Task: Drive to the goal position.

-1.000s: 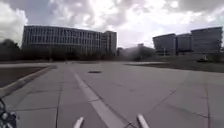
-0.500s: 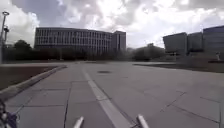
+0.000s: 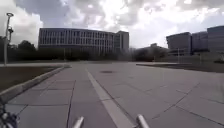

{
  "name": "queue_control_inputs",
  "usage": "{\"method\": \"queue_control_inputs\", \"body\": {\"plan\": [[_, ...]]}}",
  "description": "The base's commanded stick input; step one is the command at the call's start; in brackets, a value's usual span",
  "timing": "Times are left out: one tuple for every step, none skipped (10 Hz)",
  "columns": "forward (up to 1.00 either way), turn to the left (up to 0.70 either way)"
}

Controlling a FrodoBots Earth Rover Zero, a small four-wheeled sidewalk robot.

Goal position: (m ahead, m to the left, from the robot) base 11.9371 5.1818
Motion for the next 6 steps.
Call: {"method": "queue_control_inputs", "body": {"plan": [[0.0, 0.0], [0.0, 0.0], [0.0, 0.57], [0.0, 0.7], [0.0, 0.7], [0.0, 0.7]]}}
